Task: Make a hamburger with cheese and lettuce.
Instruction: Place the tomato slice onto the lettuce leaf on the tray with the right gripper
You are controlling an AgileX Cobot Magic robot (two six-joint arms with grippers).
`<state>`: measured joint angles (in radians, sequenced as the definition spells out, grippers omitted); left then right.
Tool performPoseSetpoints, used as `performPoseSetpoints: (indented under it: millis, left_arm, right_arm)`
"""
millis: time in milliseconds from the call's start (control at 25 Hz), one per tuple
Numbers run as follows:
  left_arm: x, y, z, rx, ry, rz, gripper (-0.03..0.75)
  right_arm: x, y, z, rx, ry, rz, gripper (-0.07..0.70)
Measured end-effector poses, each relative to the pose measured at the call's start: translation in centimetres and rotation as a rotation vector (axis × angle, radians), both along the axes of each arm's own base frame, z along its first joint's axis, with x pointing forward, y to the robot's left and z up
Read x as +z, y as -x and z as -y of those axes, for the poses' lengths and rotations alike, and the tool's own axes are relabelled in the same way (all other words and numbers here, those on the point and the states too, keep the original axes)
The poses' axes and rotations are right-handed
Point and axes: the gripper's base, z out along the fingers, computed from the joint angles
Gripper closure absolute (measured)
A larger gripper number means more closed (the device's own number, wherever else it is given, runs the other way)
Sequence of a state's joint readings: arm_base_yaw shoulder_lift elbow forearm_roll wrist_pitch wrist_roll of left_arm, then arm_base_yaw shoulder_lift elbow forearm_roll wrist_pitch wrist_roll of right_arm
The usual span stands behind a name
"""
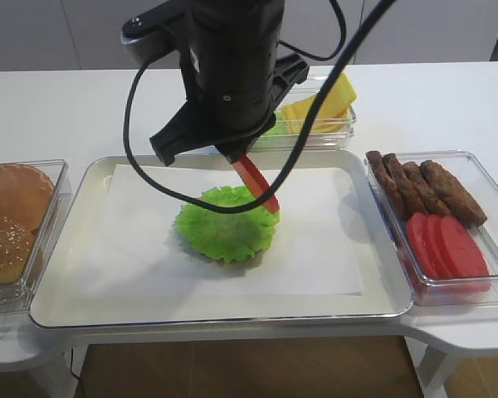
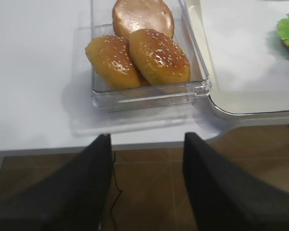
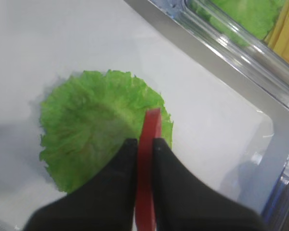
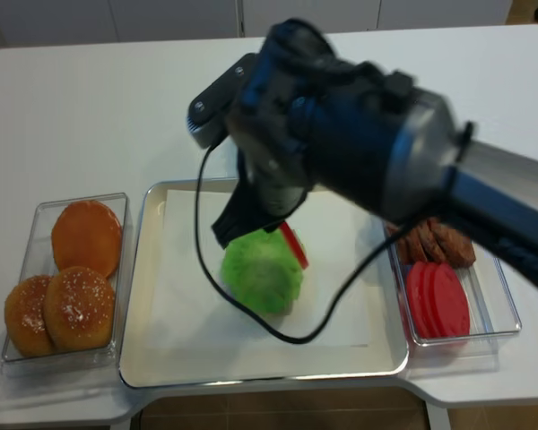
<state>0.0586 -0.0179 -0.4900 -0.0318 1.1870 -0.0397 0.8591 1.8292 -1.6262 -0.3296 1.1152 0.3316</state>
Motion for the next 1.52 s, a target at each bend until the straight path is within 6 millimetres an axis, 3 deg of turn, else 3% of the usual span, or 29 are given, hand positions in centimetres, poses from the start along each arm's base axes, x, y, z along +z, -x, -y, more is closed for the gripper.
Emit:
performPoseSetpoints:
  millis: [160, 520, 1520]
  left_arm:
    - [0.0, 0.0, 0.0, 0.0, 0.0, 0.0, 0.358]
    - [0.0, 0.0, 0.0, 0.0, 0.0, 0.0, 0.358]
    - [0.0, 0.0, 0.0, 0.0, 0.0, 0.0, 0.358]
  right_arm:
    - [-1.0, -0.6, -0.6, 0.019, 0.013, 0.013, 0.575]
    - [-1.1, -1.2, -1.0, 0.049, 0.007, 0.059, 0.575]
    - [-2.3, -1.3, -1.3, 0.06, 0.044, 0.019, 0.576]
